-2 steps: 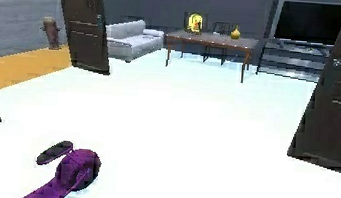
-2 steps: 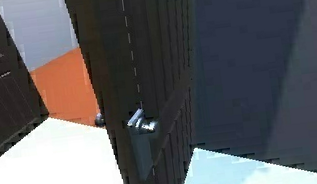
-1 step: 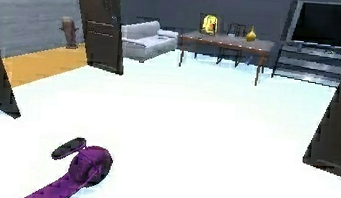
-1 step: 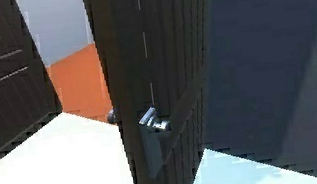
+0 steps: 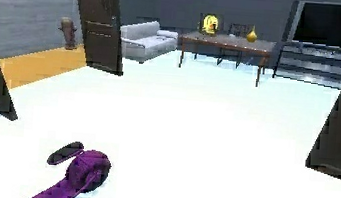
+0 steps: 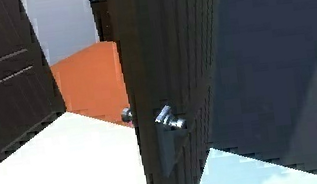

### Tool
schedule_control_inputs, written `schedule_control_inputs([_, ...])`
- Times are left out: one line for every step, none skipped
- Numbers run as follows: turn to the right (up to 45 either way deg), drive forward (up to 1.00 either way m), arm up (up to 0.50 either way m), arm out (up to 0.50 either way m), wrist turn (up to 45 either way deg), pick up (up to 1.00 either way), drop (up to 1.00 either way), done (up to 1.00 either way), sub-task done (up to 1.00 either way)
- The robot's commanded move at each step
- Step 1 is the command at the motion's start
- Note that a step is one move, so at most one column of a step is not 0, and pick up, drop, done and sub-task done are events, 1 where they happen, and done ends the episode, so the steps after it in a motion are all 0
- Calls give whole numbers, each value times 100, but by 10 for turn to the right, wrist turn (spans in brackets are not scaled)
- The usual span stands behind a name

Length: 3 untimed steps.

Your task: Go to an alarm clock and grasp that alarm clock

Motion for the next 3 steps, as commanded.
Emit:
schedule_control_inputs([450,0,0,0,0,0,0,0,0])
schedule_control_inputs([0,85,0,0,0,0,0,0,0])
schedule_control_inputs([450,0,0,0,0,0,0,0,0])
